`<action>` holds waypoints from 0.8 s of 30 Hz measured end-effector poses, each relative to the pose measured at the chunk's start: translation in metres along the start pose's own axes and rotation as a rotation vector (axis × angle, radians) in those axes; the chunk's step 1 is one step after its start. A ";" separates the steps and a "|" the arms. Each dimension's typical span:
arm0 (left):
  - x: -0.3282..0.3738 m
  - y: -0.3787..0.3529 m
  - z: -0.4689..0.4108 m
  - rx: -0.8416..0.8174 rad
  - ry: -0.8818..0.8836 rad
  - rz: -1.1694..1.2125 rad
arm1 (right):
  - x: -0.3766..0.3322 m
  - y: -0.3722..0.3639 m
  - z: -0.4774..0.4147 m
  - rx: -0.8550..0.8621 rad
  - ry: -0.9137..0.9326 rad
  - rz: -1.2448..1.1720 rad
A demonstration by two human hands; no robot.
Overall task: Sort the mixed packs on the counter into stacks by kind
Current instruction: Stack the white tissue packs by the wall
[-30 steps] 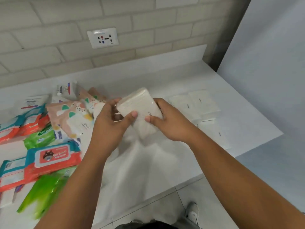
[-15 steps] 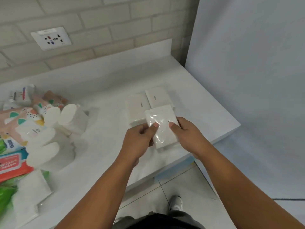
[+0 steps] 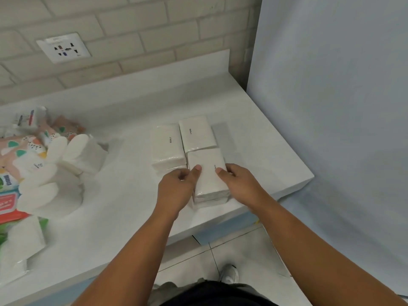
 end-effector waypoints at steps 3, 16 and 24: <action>0.000 -0.003 0.001 -0.007 0.034 0.010 | 0.000 -0.004 -0.005 -0.096 0.004 -0.095; 0.019 0.023 0.014 0.219 -0.210 -0.158 | -0.022 0.001 -0.010 0.234 0.133 0.161; 0.020 0.068 -0.047 0.281 -0.206 -0.185 | -0.082 -0.028 -0.045 0.247 0.582 0.697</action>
Point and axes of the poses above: each hand's wrist, its own z-axis away from the middle knuckle, its own y-axis out of the back of the hand, x = y × z, the point moved 1 cm from there along -z, towards the middle knuckle, and after that the axes turned 11 degrees about z, right-handed, at the moved point
